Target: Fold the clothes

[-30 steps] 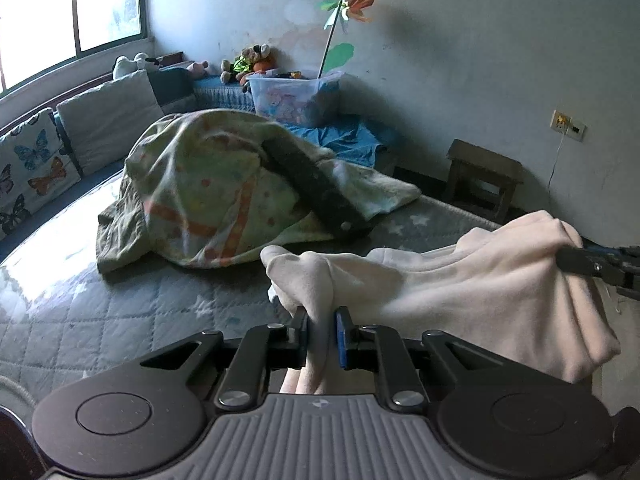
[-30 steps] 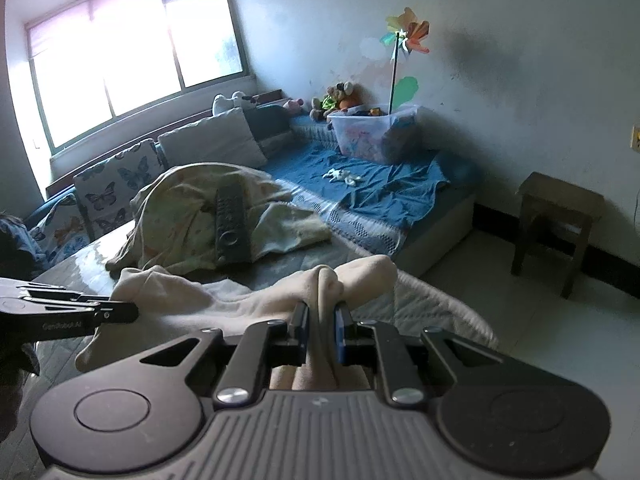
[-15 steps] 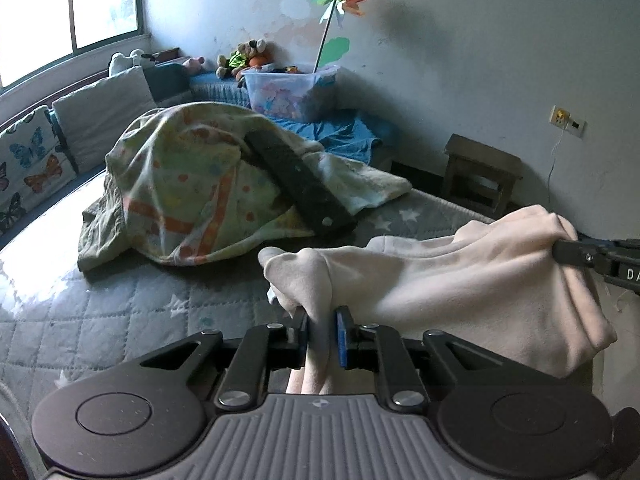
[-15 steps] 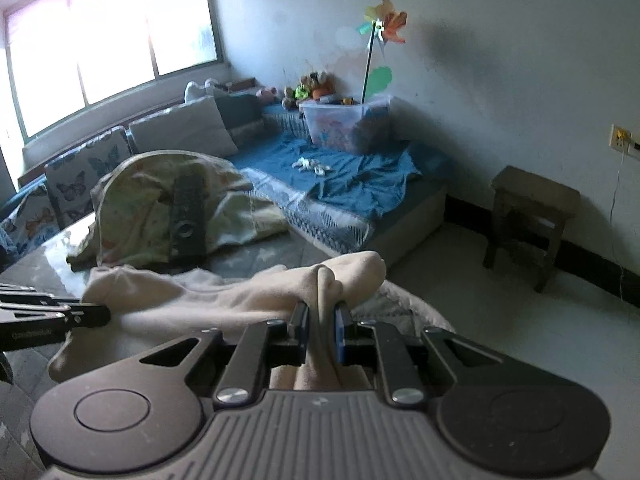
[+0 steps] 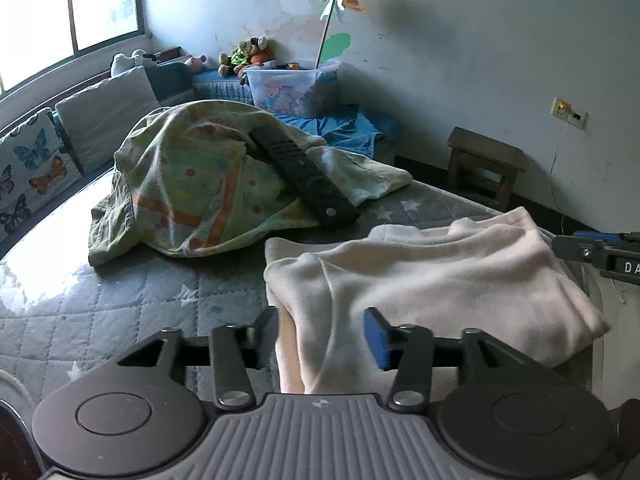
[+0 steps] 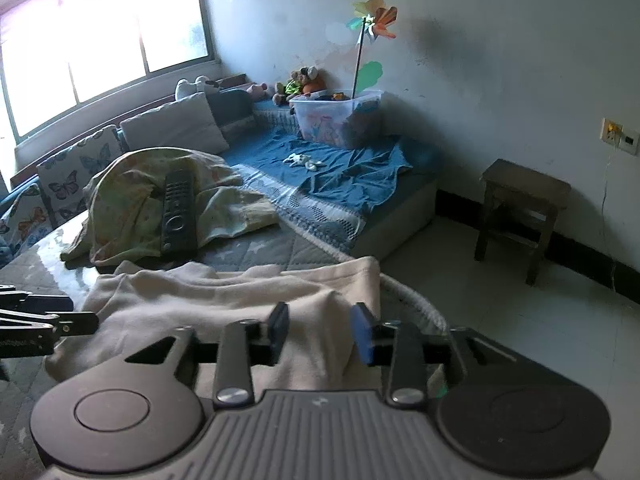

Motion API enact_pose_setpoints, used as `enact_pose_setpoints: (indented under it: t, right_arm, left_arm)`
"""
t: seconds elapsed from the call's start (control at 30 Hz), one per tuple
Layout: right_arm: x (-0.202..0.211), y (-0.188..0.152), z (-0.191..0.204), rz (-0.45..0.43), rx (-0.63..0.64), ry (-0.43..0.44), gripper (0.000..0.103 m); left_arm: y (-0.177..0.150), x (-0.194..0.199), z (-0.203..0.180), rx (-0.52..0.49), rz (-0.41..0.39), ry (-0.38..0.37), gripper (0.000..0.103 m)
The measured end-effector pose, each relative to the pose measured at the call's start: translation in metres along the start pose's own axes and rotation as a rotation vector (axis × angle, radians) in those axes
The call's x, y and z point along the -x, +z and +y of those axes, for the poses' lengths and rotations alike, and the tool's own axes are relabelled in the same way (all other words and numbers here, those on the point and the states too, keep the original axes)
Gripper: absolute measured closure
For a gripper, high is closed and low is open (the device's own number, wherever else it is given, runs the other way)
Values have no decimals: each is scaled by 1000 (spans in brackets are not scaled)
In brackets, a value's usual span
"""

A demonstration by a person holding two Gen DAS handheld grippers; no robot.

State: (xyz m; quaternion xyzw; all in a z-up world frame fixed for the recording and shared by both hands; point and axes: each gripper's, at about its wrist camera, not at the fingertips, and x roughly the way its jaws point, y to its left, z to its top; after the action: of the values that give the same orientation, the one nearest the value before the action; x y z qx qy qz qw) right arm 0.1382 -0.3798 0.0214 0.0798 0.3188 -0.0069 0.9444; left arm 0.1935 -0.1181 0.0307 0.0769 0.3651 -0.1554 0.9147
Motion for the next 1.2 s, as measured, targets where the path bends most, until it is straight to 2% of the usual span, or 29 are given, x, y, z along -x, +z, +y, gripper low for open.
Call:
enact_pose_setpoints:
  t: [0.13,0.2,0.37,0.43,0.47,0.57,0.67,0.8,1.2]
  right_arm:
    - [4,-4,7,8,13,21,57]
    - [6,-7,10,11,15,30,45]
    - [12,-14,19,17,22,44,42]
    - [13,-17,22,21,21,47,38]
    - [15,-18,22,21,20,48,33]
    - [20,-22,27,24,24,54,30]
    - [24,-24,32,23,41,55,22]
    - [28,-27,37,20,47,57,19]
    - [41,-34,47,11,50,70,7]
  left_arm:
    - [-5,4,-3,-8,-3,-2,35]
    - [-8,6,-3,-4,1,-7,32]
    - [-13,14,-6,-8,-9,-17,16]
    - [-15,17,-7,-8,-14,-21,16]
    - [-16,18,-8,-10,-16,-21,14]
    - [-20,21,-8,-10,-18,-25,9]
    - [-24,24,-9,-7,-17,-31,4]
    - [-29,30,-10,-5,-20,-44,0]
    - [-43,44,-9,4,-22,-55,0]
